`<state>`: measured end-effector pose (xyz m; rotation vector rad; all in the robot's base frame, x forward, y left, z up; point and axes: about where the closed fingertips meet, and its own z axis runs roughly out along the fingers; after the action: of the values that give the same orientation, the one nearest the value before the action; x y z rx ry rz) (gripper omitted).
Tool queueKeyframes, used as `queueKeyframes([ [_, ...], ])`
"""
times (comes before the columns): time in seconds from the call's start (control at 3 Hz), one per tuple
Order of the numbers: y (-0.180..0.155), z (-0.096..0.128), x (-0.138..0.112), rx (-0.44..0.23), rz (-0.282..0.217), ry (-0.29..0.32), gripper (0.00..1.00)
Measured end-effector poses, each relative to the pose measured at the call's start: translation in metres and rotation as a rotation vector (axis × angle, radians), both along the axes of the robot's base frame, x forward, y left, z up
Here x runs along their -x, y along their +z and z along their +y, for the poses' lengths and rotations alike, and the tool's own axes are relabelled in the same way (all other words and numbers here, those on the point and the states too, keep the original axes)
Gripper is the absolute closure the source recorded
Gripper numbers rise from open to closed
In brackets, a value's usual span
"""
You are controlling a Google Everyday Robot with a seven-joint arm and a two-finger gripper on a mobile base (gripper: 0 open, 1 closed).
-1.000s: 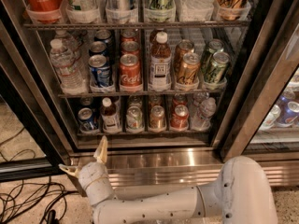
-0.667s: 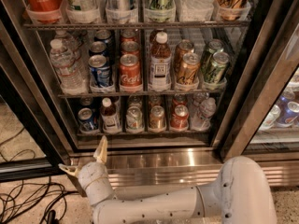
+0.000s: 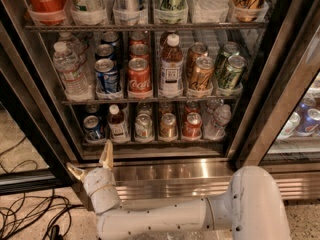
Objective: Pick pepsi can from bottom shelf of fridge
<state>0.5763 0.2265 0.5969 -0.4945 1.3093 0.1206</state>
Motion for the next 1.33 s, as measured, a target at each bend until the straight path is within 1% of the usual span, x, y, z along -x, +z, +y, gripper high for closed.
queueKeyframes([
  [0.33,0.009,-0.004,-0.007,-0.002,-0.038,-0.023,0.25],
  [0.67,0.014,-0.009,-0.010,-0.003,-0.052,-0.041,0.31],
  [1.0,0.014,-0.009,-0.013,-0.006,-0.053,-0.050,0.30],
  [1.33,0.010,-0.007,-0.020,-0.011,-0.025,-0.065,0.31],
])
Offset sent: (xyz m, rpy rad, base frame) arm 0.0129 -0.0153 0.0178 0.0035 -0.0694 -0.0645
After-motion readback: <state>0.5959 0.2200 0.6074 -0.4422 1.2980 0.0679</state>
